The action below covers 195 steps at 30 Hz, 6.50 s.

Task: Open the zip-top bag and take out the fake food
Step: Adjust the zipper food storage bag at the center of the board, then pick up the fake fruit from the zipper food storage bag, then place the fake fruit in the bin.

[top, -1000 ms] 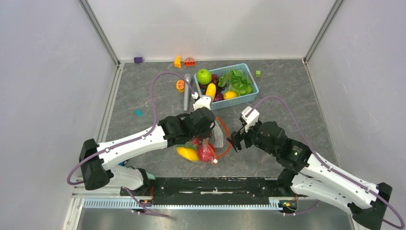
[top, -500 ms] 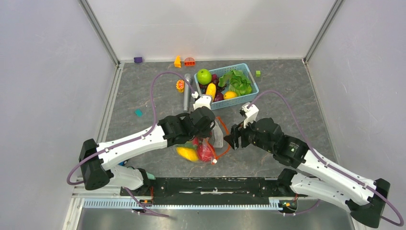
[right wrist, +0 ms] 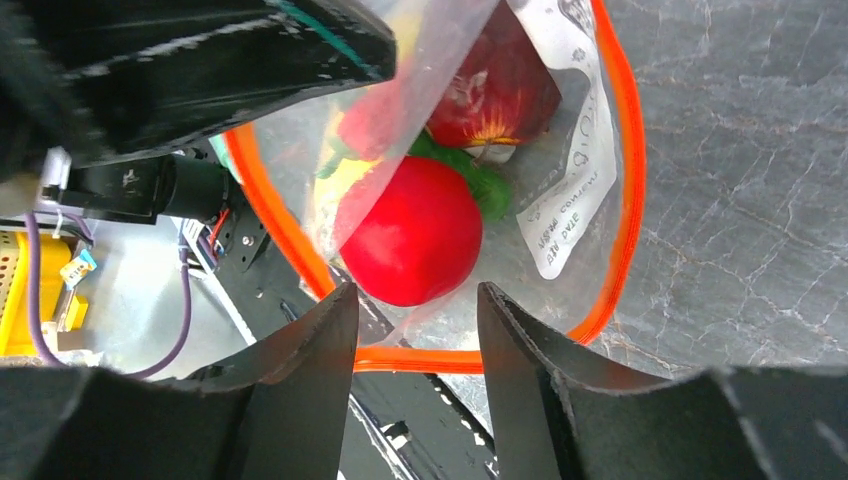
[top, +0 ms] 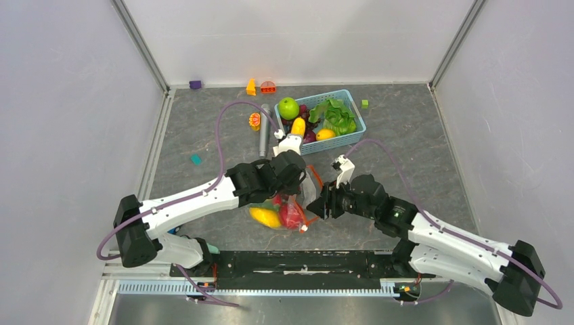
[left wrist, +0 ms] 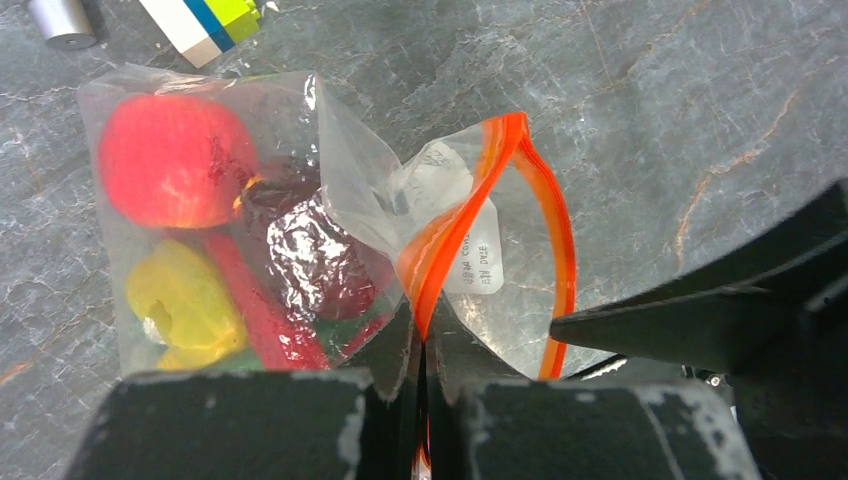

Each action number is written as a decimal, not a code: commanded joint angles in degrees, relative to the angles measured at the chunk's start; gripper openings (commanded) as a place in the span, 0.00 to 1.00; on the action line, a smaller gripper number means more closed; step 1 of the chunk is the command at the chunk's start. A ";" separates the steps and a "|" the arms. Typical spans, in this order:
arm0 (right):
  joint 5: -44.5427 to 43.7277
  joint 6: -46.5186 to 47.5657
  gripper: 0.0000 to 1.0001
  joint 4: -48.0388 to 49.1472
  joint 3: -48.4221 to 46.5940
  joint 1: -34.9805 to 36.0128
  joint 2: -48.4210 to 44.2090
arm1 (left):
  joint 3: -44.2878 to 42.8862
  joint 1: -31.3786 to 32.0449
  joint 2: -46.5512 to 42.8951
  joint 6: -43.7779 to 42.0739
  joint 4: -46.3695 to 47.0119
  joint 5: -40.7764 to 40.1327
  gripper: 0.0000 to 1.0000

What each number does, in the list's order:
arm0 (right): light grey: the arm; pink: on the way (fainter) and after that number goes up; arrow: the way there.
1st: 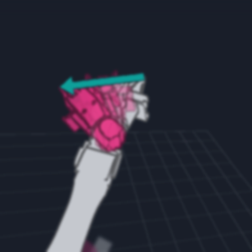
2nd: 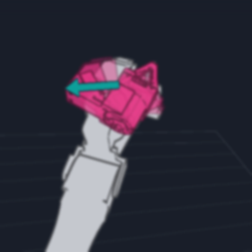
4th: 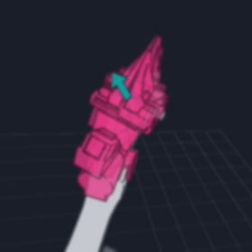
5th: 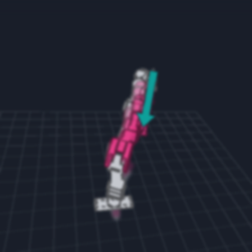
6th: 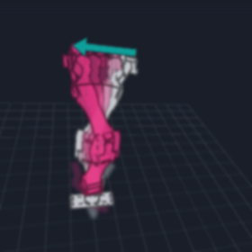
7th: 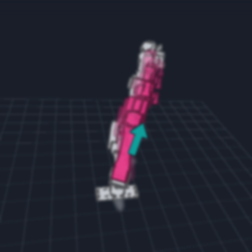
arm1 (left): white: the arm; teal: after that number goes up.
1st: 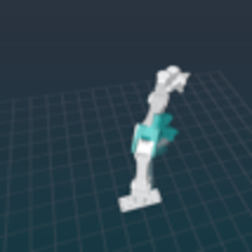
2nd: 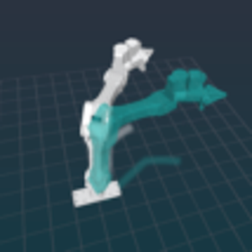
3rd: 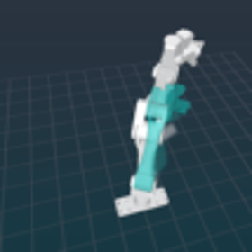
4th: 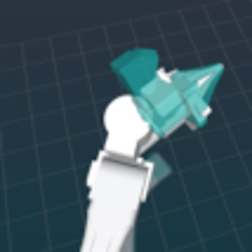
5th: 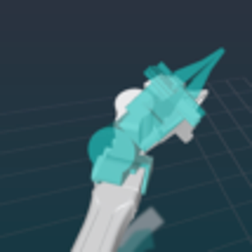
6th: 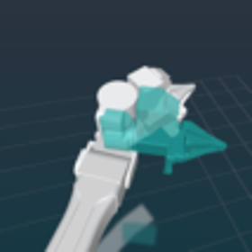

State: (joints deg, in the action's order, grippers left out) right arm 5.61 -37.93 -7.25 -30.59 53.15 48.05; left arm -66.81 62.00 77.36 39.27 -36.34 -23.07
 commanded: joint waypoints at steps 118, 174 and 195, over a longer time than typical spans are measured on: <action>-5.79 -1.08 0.88 22.97 2.29 -2.52 29.62 | 39.19 -27.98 -11.45 5.12 28.25 21.80 0.02; -21.73 23.73 0.62 -21.87 -41.43 -21.94 26.54 | 37.36 -28.07 -18.90 5.44 22.61 15.40 0.02; 8.68 22.06 0.58 -5.25 -70.44 -29.86 61.60 | 36.23 -28.03 -16.99 5.04 22.74 16.92 0.02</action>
State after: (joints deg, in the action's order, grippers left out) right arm 8.19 -13.72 -19.90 -94.35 23.29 103.22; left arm -28.53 33.87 60.12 45.32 -15.22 -6.90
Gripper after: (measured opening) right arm 0.742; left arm 0.028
